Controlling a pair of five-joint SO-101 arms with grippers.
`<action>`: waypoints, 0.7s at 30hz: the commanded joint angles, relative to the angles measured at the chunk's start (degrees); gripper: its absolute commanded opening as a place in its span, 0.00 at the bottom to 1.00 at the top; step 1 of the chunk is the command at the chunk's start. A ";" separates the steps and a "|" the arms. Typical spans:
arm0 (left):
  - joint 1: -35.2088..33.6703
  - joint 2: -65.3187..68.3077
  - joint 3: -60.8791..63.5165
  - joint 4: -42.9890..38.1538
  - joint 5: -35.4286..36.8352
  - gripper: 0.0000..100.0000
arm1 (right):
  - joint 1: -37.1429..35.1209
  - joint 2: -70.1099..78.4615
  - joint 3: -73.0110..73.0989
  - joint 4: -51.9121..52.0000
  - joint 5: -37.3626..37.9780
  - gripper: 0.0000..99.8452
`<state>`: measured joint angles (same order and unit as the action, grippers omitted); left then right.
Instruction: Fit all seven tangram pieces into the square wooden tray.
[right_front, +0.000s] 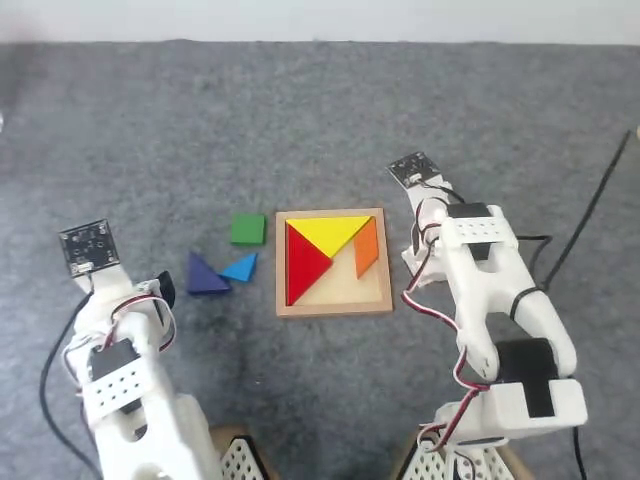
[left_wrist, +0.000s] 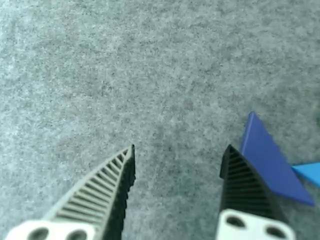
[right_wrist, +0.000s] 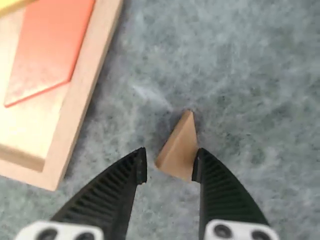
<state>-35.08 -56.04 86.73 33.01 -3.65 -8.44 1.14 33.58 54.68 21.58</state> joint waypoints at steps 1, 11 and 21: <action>0.35 -0.44 -0.48 -1.32 -0.62 0.27 | -0.31 0.04 -0.18 -0.75 0.70 0.16; 0.35 -0.44 -0.48 -1.32 -0.62 0.27 | 3.56 -3.56 -0.35 1.45 0.70 0.23; 0.35 -0.44 -0.48 -1.32 -0.62 0.27 | 1.80 -3.30 -0.18 1.10 0.70 0.28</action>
<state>-35.08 -56.04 86.73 33.01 -3.65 -6.33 1.41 33.58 55.91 21.58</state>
